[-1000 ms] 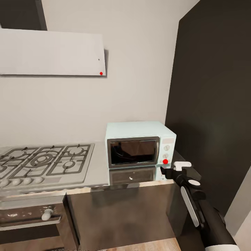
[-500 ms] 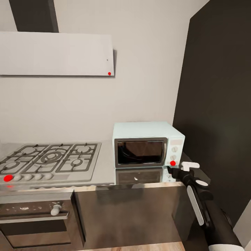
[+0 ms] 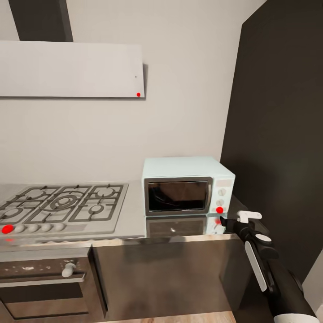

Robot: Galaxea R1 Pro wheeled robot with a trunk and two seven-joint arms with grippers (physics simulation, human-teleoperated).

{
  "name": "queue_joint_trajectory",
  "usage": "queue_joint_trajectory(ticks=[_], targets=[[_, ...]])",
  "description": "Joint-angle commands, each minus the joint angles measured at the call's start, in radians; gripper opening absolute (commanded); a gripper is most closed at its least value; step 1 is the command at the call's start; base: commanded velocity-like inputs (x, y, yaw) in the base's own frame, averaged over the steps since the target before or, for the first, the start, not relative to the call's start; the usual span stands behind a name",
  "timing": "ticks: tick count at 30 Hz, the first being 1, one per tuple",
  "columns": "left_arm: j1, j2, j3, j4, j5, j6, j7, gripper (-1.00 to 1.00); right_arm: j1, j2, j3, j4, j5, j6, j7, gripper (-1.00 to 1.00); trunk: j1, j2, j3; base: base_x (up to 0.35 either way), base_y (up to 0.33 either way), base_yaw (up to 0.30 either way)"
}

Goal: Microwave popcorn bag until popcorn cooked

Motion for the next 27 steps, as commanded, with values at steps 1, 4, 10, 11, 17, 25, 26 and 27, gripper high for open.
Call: queue_joint_trajectory(ticks=[1, 4, 10, 11, 17, 25, 26, 27], targets=[[-0.001, 0.000, -0.009, 0.000, 0.007, -0.003, 0.004, 1.00, -0.001, 0.000, 0.000, -0.001, -0.007, 0.004, -0.002, 1.00, 0.000, -0.001, -0.001, 0.000, -0.262, 0.000], [-0.001, 0.001, -0.008, 0.000, 0.008, -0.003, 0.004, 1.00, -0.001, 0.001, 0.001, -0.001, -0.003, 0.004, -0.003, 1.00, 0.000, -0.001, -0.001, 0.000, -0.276, 0.000], [-0.001, 0.005, -0.008, 0.000, 0.008, -0.003, 0.004, 1.00, -0.001, 0.013, 0.011, -0.002, -0.007, 0.004, 0.002, 1.00, 0.000, -0.001, -0.001, 0.000, -0.112, 0.000], [-0.001, 0.005, -0.008, 0.000, 0.008, -0.003, 0.004, 1.00, -0.001, 0.016, 0.011, -0.003, -0.008, 0.004, 0.005, 1.00, 0.000, -0.001, -0.001, 0.000, -0.008, 0.000], [-0.001, 0.004, -0.008, 0.000, 0.008, -0.003, 0.004, 1.00, -0.001, 0.020, 0.011, -0.003, -0.013, 0.003, 0.010, 1.00, 0.000, -0.001, -0.001, 0.000, -0.002, 0.000], [-0.001, 0.004, -0.009, 0.000, 0.008, -0.003, 0.004, 1.00, -0.001, 0.039, 0.013, -0.001, -0.016, 0.005, 0.029, 1.00, 0.000, -0.001, -0.001, 0.000, 0.000, 0.000], [-0.001, 0.004, -0.009, 0.000, 0.008, -0.003, 0.004, 1.00, -0.001, 0.048, 0.013, -0.001, -0.014, 0.005, 0.030, 1.00, 0.000, -0.001, -0.001, 0.000, 0.000, 0.000], [-0.001, 0.004, -0.009, 0.000, 0.008, -0.003, 0.004, 1.00, -0.001, 0.053, 0.013, -0.001, -0.013, 0.005, 0.030, 1.00, 0.000, -0.001, -0.001, 0.000, 0.000, 0.000]])
